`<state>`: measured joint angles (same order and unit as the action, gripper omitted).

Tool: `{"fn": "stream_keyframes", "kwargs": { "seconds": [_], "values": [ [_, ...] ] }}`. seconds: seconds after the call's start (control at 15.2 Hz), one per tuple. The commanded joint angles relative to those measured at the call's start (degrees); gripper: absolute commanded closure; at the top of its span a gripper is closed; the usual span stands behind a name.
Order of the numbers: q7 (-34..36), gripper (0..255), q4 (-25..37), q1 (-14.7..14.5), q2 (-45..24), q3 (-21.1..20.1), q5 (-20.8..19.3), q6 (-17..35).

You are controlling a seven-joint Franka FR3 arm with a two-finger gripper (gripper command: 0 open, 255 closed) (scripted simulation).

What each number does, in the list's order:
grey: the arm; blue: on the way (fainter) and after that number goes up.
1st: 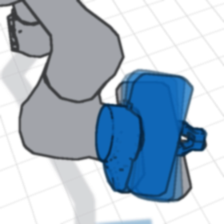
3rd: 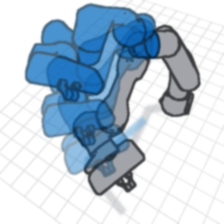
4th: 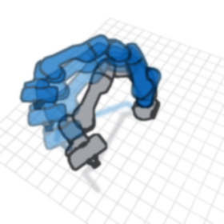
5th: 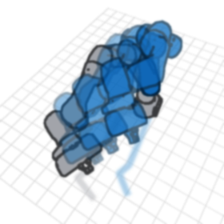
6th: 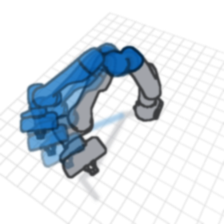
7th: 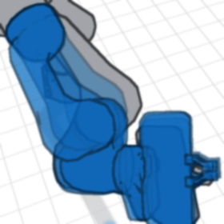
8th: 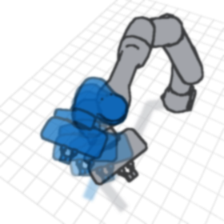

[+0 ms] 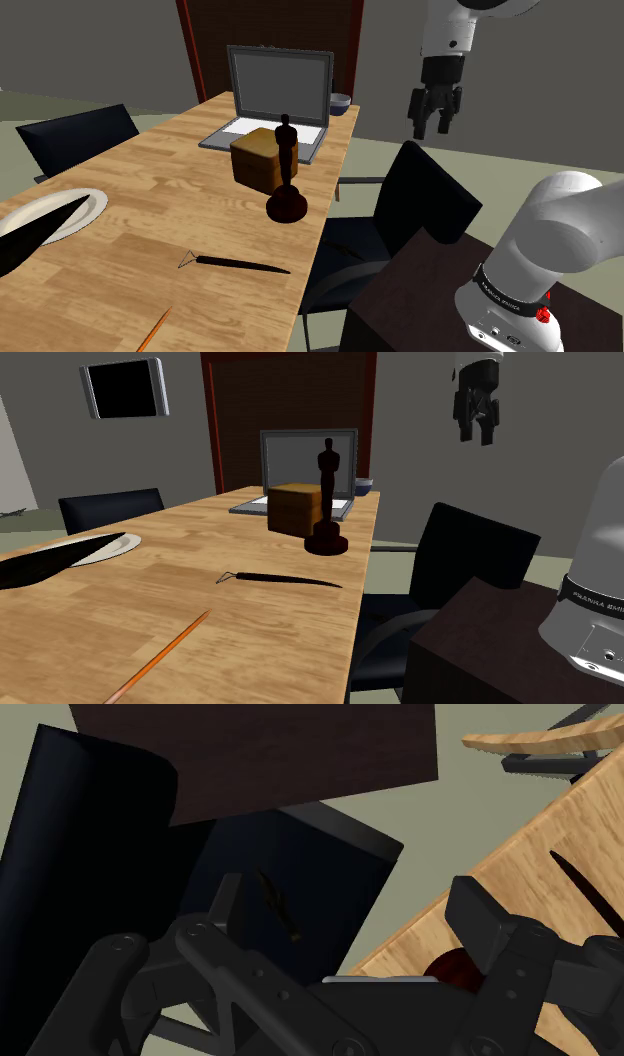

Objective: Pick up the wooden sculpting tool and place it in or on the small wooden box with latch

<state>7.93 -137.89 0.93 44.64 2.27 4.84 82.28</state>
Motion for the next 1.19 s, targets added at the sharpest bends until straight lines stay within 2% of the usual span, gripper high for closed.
{"fn": "stream_keyframes", "kwargs": {
  "seconds": [0.0,0.53,1.12],
  "values": [
    [0.0,0,0.0,0.0,0.0,0.0,0.0,0.0],
    [-3.1,0,-2.4,-5.5,-9.6,-4.4,4.0,14.9],
    [-6.7,0,-0.1,-11.1,-23.5,-9.7,7.1,30.0]
  ]
}}
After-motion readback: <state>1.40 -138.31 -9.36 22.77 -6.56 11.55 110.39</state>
